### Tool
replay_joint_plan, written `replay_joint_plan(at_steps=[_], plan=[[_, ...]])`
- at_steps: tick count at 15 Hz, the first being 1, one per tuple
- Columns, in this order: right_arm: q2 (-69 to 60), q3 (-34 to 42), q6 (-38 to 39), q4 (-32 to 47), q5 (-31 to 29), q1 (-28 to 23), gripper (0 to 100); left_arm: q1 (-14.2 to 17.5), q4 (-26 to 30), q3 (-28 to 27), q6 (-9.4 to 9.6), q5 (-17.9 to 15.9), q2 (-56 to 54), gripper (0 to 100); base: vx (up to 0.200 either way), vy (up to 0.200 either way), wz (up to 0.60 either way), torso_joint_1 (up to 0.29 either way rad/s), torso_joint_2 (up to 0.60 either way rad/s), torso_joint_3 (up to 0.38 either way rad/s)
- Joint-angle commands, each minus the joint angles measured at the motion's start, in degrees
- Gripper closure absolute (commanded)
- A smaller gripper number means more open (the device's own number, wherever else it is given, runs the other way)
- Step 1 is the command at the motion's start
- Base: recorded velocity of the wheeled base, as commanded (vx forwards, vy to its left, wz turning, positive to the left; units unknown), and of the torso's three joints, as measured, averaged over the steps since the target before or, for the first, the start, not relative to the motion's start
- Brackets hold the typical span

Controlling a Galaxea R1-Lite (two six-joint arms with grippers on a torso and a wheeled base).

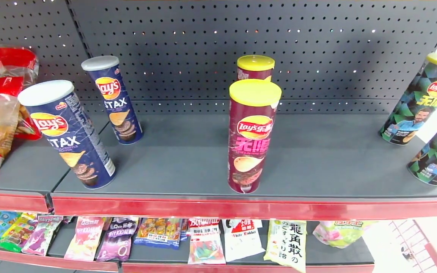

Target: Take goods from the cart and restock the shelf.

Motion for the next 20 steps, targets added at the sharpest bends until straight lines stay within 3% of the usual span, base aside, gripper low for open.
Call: replay_joint_plan(at_steps=[1,20], plan=[[0.0,0.0,0.1,0.0,0.0,0.0,0,0.0,0.0,0.0,-0.01,0.0,0.1,0,0.000,0.000,0.00,0.000,0.00,0.000],[0.0,0.0,0.2,0.0,0.0,0.0,0,0.0,0.0,0.0,0.08,0.1,0.1,0,0.000,-0.011,0.00,0.000,0.00,0.000]])
